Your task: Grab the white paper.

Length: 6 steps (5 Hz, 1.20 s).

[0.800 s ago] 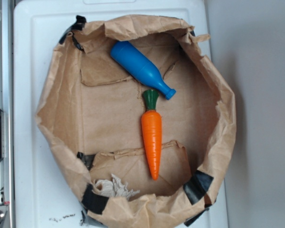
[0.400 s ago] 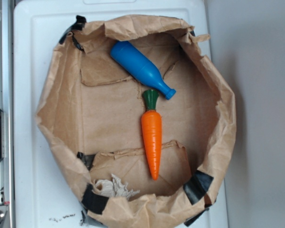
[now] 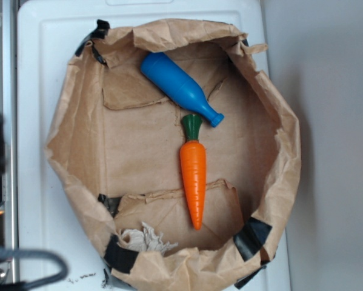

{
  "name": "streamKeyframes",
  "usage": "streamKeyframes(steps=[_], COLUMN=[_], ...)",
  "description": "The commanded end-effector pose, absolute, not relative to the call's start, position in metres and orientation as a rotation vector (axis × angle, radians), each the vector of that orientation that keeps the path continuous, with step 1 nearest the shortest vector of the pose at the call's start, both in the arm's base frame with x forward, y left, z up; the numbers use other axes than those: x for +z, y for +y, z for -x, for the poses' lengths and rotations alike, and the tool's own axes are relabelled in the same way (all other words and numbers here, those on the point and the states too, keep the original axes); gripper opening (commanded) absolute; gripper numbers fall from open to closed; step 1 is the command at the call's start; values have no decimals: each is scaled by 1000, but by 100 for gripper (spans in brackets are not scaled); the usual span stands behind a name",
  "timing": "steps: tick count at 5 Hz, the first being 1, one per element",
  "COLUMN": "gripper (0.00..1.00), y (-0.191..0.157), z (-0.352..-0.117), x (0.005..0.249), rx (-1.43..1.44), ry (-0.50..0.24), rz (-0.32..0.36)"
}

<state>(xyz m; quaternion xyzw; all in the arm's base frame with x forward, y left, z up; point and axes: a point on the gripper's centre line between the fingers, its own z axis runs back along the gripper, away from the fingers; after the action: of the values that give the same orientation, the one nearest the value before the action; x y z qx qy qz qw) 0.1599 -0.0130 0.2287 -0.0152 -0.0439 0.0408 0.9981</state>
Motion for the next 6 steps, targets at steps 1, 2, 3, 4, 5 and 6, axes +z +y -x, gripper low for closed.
streamKeyframes(steps=[1, 2, 3, 4, 5, 6], gripper=[100, 100, 100, 100, 100, 100], y=[-2, -10, -23, -23, -23, -23], z=[-205, -219, -213, -213, -213, -213], x=[231, 220, 218, 218, 218, 218], rx=[174, 329, 572, 572, 572, 572], ry=[-123, -120, -80, -80, -80, -80], rz=[17, -14, -107, -107, -107, -107])
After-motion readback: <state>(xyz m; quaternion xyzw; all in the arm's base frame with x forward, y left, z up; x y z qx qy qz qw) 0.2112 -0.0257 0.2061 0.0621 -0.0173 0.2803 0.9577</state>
